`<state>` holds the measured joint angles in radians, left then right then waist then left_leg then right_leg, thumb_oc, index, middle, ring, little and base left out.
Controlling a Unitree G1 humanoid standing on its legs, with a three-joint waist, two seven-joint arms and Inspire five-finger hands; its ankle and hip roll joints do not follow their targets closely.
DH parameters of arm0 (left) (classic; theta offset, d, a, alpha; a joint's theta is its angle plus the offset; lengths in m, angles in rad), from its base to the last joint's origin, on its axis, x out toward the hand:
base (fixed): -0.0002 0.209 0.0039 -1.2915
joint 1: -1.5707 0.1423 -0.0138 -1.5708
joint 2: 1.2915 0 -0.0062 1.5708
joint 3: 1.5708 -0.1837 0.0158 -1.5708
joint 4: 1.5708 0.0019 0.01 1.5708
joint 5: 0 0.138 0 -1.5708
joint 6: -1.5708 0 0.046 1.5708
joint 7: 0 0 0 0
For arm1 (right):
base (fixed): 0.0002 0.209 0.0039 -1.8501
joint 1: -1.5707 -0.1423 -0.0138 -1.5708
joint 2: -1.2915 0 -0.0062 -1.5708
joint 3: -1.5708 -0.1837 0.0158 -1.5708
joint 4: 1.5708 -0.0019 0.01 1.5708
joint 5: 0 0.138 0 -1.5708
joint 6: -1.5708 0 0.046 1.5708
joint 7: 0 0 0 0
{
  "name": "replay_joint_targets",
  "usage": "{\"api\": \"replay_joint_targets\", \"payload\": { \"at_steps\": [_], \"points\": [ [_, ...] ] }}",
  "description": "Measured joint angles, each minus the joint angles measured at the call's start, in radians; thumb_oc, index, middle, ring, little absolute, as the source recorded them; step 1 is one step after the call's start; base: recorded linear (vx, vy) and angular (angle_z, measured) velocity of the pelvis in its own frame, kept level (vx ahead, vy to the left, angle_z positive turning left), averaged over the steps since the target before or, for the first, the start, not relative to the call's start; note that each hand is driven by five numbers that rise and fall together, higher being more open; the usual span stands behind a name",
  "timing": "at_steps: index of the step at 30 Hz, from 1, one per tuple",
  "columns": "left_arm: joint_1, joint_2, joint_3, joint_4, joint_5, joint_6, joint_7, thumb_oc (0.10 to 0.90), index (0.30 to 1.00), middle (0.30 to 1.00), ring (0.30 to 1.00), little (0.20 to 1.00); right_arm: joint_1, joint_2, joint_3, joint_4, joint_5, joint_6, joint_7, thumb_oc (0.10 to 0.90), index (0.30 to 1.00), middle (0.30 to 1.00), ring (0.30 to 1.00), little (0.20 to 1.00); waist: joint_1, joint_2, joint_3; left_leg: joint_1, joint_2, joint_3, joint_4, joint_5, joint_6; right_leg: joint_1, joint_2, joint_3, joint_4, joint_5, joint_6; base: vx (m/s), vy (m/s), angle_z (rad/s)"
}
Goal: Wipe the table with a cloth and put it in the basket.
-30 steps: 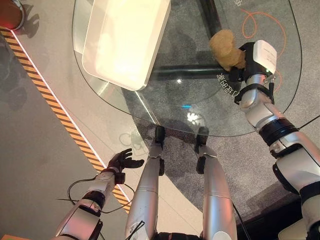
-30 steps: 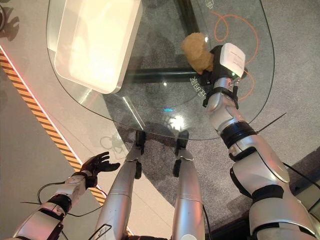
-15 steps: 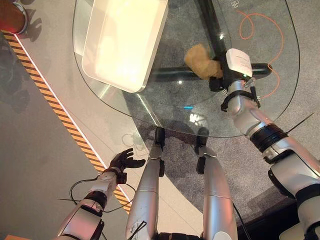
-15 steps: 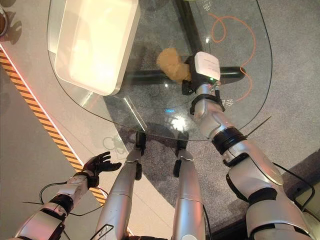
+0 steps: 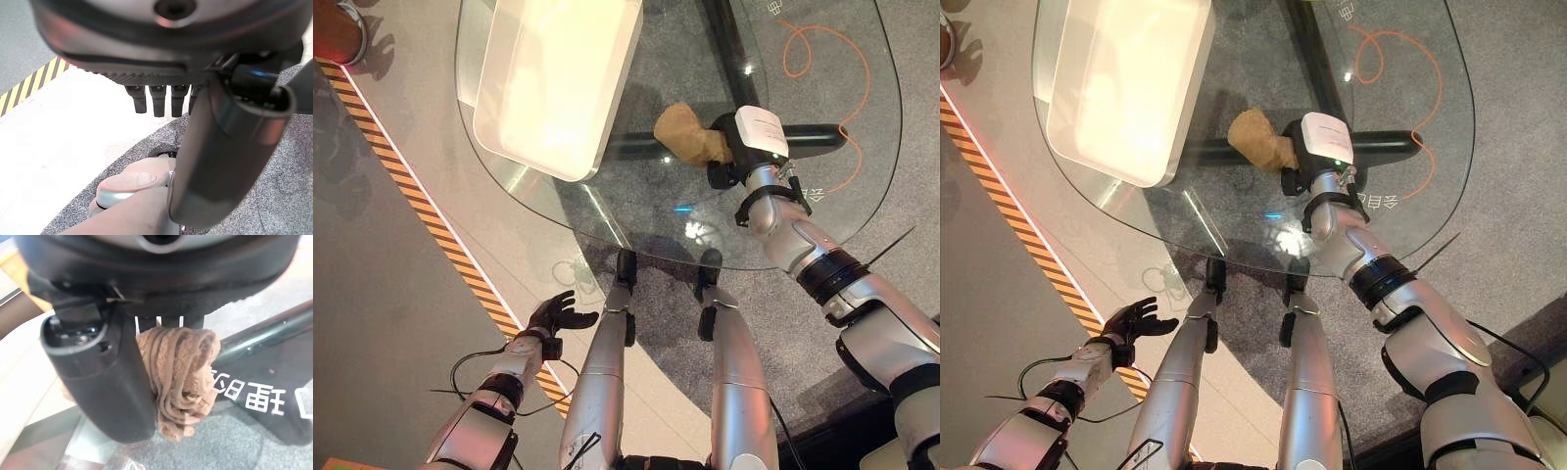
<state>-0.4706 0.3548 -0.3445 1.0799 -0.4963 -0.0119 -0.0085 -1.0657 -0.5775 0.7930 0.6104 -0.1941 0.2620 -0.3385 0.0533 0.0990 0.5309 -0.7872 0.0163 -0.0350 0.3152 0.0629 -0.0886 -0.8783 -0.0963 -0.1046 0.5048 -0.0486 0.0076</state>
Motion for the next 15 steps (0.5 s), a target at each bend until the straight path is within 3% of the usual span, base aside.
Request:
{"api": "replay_joint_targets", "payload": {
  "at_steps": [15],
  "points": [
    [-0.001,-0.014,0.001,0.001,0.001,0.0,0.0,0.8,0.9,0.9,0.9,0.9,0.017,0.034,0.002,0.0,-0.001,-0.008,0.018,0.1,0.3,0.3,0.3,0.2,0.0,0.0,0.0,0.005,0.0,0.0,0.001,0.0,0.0,0.005,0.0,0.0,0.0,0.003,-0.004,0.0,0.0,0.0]
  ]
}}
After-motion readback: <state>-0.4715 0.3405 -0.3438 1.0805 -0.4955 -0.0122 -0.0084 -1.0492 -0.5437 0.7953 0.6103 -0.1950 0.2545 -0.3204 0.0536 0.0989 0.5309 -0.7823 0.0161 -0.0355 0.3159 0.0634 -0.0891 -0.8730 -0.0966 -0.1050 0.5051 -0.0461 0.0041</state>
